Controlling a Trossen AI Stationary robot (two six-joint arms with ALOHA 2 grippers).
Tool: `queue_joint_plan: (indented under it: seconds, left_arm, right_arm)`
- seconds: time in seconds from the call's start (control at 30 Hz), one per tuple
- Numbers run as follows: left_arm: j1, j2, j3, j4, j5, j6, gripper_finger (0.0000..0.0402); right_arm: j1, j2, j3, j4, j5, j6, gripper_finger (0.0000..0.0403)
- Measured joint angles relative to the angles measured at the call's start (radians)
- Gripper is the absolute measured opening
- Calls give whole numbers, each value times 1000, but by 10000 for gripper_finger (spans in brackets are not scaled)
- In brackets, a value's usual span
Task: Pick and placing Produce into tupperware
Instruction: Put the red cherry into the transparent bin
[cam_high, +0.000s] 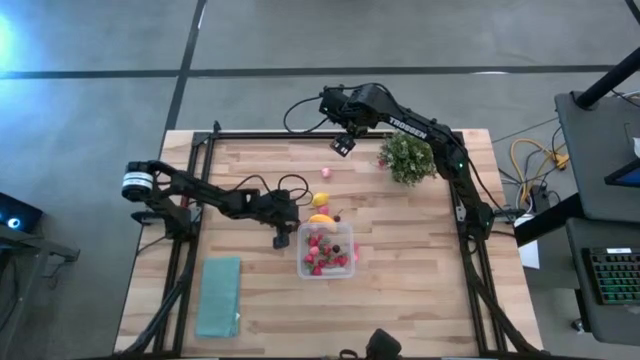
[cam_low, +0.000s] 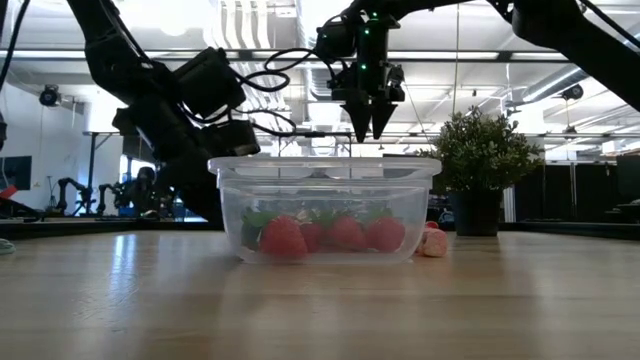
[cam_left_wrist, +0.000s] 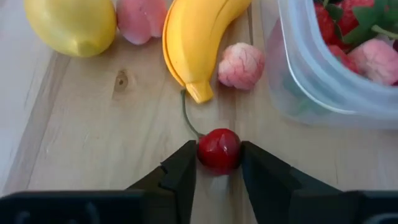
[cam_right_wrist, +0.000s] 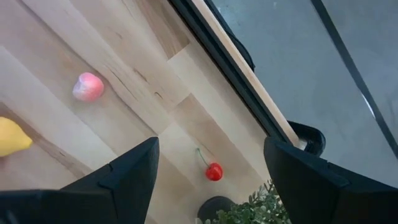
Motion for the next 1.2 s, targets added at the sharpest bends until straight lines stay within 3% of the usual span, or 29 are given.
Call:
queue_joint_plan:
  seconds: [0.23, 0.43, 0.63, 0.7, 0.87, 0.93, 1.2]
  left_arm:
    - [0, -4, 1, -17, 0, -6, 52]
    - [5, -21, 18, -47, -95, -27, 49]
    - [18, -166, 60, -215, -141, -30, 50]
    - [16, -224, 73, -219, -110, -26, 50]
    - [-12, -295, 133, -217, 89, -28, 50]
    - [-37, -294, 157, -224, 108, -40, 50]
    - [-62, -108, 194, -202, 237, -233, 70]
  right_arm:
    - [-1, 0, 0, 9, 0, -71, 281]
    - [-1, 0, 0, 8, 0, -134, 281]
    - [-1, 0, 0, 7, 0, -181, 281]
    - [-1, 0, 0, 8, 0, -188, 281]
    - [-1, 0, 0, 10, 0, -207, 281]
    - [-1, 0, 0, 10, 0, -209, 281]
    - [-1, 0, 0, 6, 9, -239, 281]
